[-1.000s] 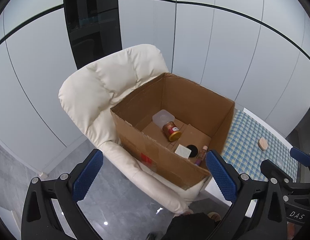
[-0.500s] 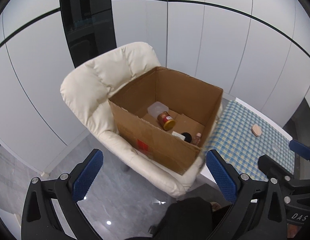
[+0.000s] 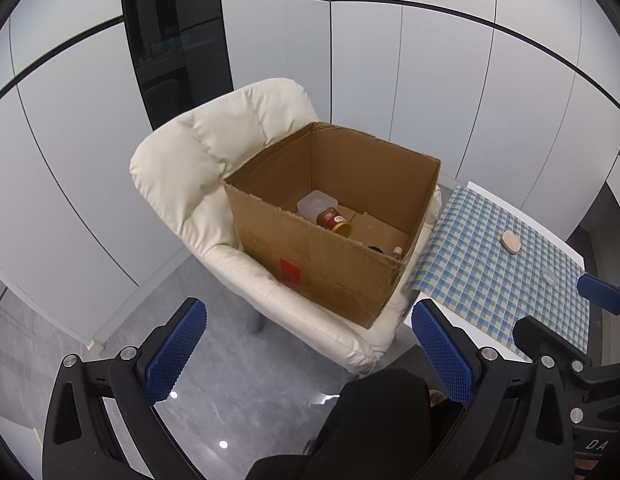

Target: Organize objects

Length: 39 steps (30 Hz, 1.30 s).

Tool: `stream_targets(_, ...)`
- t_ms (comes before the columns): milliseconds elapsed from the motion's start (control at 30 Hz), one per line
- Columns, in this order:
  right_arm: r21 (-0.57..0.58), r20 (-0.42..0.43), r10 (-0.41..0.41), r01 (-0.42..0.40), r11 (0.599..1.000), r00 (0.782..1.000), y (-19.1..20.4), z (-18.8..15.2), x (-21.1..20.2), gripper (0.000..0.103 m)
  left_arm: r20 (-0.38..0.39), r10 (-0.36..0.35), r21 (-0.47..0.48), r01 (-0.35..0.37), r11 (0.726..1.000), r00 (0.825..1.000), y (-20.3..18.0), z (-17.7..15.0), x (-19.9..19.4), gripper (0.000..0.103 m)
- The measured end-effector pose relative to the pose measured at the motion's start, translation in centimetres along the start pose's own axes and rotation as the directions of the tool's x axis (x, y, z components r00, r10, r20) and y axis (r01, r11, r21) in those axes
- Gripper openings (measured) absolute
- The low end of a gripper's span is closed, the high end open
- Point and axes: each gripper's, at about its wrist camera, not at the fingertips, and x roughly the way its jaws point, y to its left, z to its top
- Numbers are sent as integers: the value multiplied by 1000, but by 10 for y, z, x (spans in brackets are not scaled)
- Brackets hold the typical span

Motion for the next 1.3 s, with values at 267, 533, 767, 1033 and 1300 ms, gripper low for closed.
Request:
stream_targets(267,-8,-26,7,-7,1000,1000,7,-19,0,103,-8,8,-11,-8,1000,1000,5,-14,-4,103)
stream_targets(533,-14,-52,5,-6,1000,999,11,-42,0,103,-15,5,-13,-5,1000,1000,5,-36,-11,103)
stream_targets(767,-25,-73,13,-14,1000,997,16,-64,-1,103,-49,-18,-45,16,999,999,3,-59,-10,103)
stream_targets(1033,-50,-70,-11,8,999,997,16,-85,-8,103,-87,-33,-35,30,999,996,-5,-79,-10,102)
stream_targets(1300,-17,-89,25,-26,1000,996,13,-93,-9,103,-88,-36,-63,31,998,995,0,-82,-10,103)
